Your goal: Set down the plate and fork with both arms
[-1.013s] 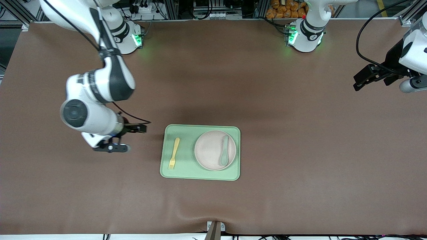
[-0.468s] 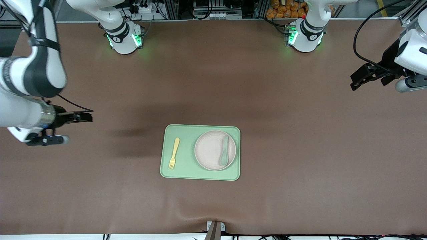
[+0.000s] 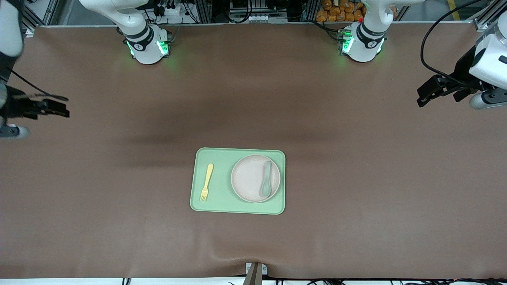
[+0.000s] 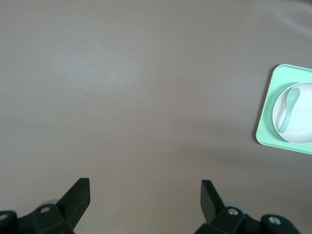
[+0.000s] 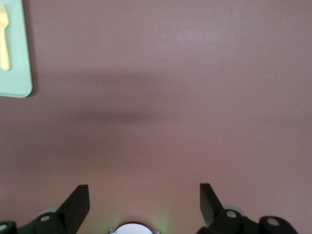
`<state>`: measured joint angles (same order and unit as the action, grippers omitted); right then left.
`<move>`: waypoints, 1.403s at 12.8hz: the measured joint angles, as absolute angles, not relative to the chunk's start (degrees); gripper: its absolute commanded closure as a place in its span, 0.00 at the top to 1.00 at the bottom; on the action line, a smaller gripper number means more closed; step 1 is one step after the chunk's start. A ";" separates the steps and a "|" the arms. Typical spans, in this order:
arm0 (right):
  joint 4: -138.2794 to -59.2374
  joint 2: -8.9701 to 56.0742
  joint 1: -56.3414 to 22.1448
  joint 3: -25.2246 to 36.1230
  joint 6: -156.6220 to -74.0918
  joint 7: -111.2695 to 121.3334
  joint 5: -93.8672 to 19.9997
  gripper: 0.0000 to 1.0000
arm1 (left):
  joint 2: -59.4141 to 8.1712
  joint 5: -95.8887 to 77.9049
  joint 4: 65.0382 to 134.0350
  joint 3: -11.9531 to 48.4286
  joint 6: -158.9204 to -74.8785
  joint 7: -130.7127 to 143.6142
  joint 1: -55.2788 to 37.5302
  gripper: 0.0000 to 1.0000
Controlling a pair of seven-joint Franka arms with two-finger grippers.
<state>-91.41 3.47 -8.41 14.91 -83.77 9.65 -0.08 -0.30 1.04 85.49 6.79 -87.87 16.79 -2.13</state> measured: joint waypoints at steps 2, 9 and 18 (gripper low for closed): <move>-91.44 -0.51 -8.40 14.89 -80.88 8.65 0.01 1.00 | -0.26 1.04 85.48 6.74 -87.59 16.24 -1.98 1.00; -91.57 -5.70 -7.38 14.46 -76.72 1.36 0.10 1.00 | -0.22 1.04 85.46 6.86 -86.25 15.81 -2.02 1.00; -91.60 -5.70 -7.39 13.56 -76.69 0.62 0.09 1.00 | -0.12 1.04 85.16 6.81 -86.10 14.47 -1.95 1.00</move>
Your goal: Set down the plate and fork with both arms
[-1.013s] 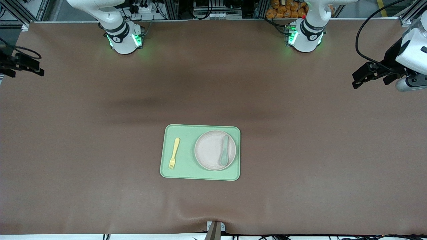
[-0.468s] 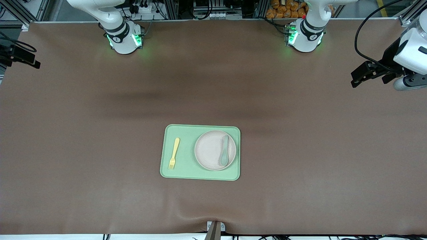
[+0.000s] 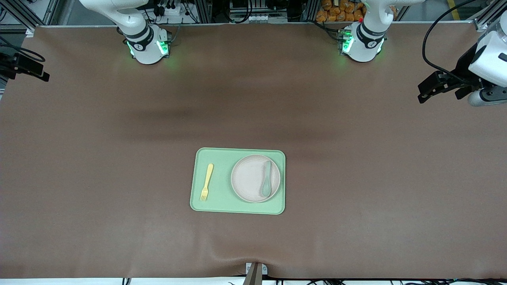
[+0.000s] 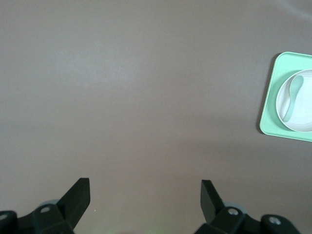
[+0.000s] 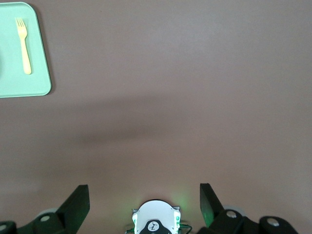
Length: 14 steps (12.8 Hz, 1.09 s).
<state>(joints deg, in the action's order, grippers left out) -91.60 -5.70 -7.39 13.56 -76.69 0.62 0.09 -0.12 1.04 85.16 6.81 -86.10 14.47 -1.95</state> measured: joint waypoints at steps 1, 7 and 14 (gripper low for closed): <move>-91.61 -5.70 -7.39 13.51 -76.69 0.62 0.09 1.00 | -0.11 1.04 85.15 6.81 -86.05 14.47 -1.95 1.00; -91.69 -5.70 -7.38 13.60 -76.91 0.64 0.10 1.00 | -0.08 1.04 85.03 6.61 -85.35 14.43 -1.94 1.00; -91.51 -5.70 -0.31 5.34 -77.11 0.64 0.13 1.00 | -0.07 1.04 84.92 6.59 -85.30 14.41 -1.93 1.00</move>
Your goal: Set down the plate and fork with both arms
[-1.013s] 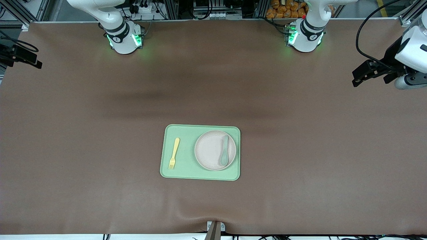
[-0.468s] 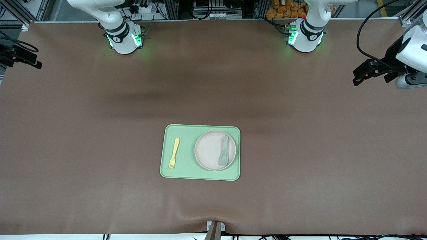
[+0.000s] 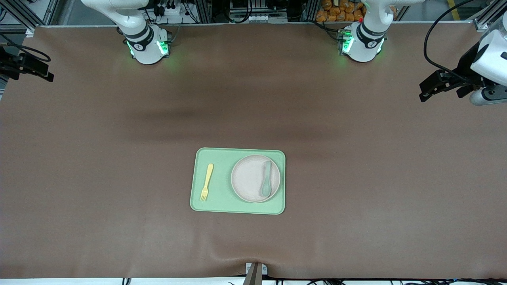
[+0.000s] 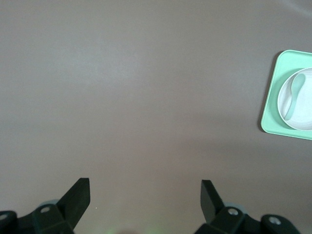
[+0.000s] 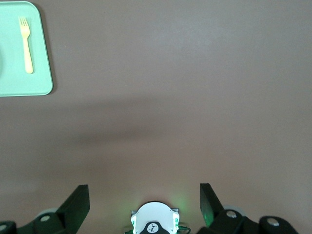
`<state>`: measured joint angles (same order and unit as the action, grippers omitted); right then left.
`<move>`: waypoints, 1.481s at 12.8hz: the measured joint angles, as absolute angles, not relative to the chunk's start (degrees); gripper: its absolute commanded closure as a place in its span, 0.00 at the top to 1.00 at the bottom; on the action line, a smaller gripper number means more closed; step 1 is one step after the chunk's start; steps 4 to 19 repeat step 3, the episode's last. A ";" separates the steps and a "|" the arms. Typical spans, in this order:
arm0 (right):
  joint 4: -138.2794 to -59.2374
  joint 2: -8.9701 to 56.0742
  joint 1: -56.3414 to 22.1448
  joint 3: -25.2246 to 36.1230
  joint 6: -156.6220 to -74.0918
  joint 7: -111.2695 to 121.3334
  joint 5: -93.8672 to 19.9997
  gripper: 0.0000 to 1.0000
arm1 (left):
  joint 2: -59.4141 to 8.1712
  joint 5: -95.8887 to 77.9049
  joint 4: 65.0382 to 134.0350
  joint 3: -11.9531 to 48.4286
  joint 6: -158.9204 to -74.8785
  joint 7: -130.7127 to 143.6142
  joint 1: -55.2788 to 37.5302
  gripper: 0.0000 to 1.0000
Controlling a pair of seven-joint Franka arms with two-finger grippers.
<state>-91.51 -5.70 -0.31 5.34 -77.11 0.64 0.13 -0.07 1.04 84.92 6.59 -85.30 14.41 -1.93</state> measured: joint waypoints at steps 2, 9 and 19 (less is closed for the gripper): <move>-91.49 -5.70 -0.22 5.33 -77.39 0.64 0.13 1.00 | -0.07 1.04 84.92 6.59 -85.29 14.40 -1.93 1.00; -91.49 -5.70 -0.22 5.30 -77.73 0.64 0.13 1.00 | -0.07 1.04 84.92 6.60 -85.29 14.39 -1.93 1.00; -91.49 -5.70 -0.22 5.30 -77.73 0.64 0.13 1.00 | -0.07 1.04 84.92 6.60 -85.29 14.39 -1.93 1.00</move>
